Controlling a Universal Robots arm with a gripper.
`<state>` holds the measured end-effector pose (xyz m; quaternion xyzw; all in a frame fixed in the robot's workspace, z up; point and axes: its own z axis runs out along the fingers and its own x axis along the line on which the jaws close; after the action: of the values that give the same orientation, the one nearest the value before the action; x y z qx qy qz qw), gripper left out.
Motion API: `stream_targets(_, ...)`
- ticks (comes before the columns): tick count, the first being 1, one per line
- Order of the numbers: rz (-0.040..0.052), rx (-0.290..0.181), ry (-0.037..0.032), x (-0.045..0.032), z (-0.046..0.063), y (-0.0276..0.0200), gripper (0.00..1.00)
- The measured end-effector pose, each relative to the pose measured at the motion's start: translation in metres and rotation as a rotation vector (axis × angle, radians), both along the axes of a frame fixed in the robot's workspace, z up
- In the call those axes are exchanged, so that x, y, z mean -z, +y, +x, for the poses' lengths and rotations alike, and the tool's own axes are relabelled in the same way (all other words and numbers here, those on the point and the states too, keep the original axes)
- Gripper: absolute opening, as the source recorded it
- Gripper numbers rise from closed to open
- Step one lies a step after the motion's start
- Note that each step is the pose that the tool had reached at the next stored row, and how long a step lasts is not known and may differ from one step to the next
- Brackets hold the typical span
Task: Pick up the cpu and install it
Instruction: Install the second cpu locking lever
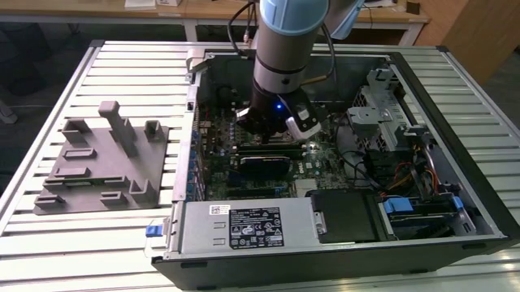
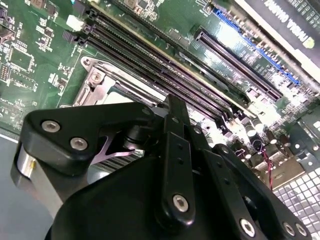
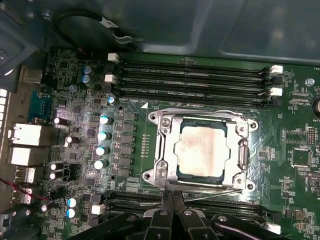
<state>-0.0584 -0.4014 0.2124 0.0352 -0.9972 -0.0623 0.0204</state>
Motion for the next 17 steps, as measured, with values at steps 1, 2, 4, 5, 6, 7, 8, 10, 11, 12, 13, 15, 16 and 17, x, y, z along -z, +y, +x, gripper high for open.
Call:
stream_targets(1,0.0061,0.0,0.0,0.0002,0.0,-0.0013,0.11)
stream_targets(2,0.0137,0.0,0.0,0.0003,-0.001,-0.0024,0.11)
stream_targets(4,0.0301,0.0,0.0,0.0007,-0.001,-0.0043,0.11)
stream_targets(5,0.038,0.0,-0.0001,0.001,-0.001,-0.0052,0.11)
stream_targets(6,0.0443,0.0,0.0,0.0013,-0.002,-0.006,0.11)
stream_targets(7,0.0492,0.0,0.0,0.0019,-0.002,-0.0068,0.11)
stream_targets(8,0.053,0.0,0.0,0.0025,-0.003,-0.0076,0.11)
stream_targets(10,0.06,0.0,0.0,0.0039,-0.003,-0.0089,0.11)
stream_targets(11,0.063,0.0,-0.0001,0.0047,-0.004,-0.0095,0.11)
stream_targets(12,0.0661,0.0,0.0,0.0054,-0.004,-0.0102,0.11)
stream_targets(13,0.0699,0.0,0.0,0.0061,-0.004,-0.0108,0.11)
stream_targets(15,0.0772,0.0,0.0,0.0077,-0.004,-0.0117,0.11)
stream_targets(16,0.08,0.0,0.0001,0.0086,-0.004,-0.0121,0.11)
stream_targets(17,0.0825,0.0,-0.0001,0.0096,-0.004,-0.0122,0.11)
